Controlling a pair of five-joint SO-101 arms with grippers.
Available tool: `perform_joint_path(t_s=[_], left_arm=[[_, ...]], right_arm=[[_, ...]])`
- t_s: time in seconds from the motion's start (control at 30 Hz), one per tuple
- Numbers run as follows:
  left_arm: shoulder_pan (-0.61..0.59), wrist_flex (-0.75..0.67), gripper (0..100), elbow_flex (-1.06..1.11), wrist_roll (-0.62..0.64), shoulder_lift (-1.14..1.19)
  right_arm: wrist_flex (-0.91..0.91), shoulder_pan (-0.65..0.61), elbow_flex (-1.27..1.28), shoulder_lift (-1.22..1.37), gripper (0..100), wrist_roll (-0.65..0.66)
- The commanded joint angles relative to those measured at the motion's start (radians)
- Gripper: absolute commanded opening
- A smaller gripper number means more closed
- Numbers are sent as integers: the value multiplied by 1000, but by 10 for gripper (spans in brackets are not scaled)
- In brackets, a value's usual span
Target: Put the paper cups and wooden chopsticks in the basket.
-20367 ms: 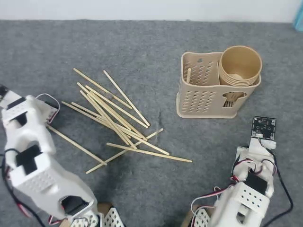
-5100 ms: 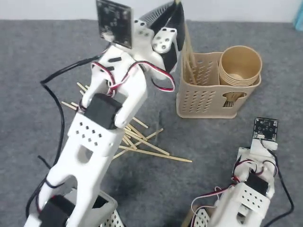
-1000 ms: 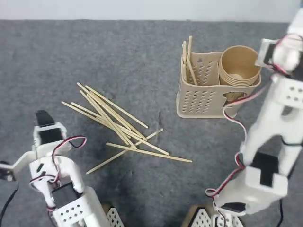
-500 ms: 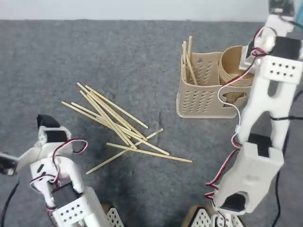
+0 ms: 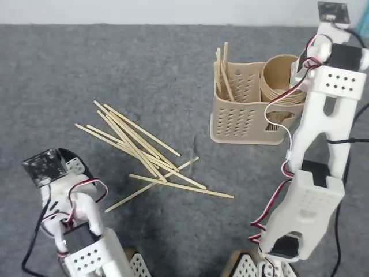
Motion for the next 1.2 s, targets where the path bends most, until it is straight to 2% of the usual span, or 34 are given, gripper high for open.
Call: perform_joint_path(t_s=[0.0, 0.2, 0.37, 0.43, 0.63, 0.83, 1.0, 1.1, 1.17], left_arm=[[15, 3, 12, -10, -14, -18], [15, 3, 12, -10, -14, -18], [15, 3, 12, -10, -14, -18], [15, 3, 12, -10, -14, -18], [9, -3, 13, -12, -14, -18], [-106, -3, 13, -50, 20, -18], [-132, 12, 13, -64, 48, -14], [-130, 101, 29, -101, 49, -12], [-132, 121, 62, -108, 49, -12]], right_arm=[[41, -96, 31, -10, 7, -63], [41, -205, 26, -21, 7, -166], [41, -268, 28, -18, 9, -180], [41, -271, 28, -21, 22, -153], [41, -242, 26, -125, 189, -114], [41, -243, -3, -371, 188, -14], [41, -249, -3, -553, 188, 18], [41, -341, -2, -615, 188, 49], [41, -458, -2, -636, 188, 84]])
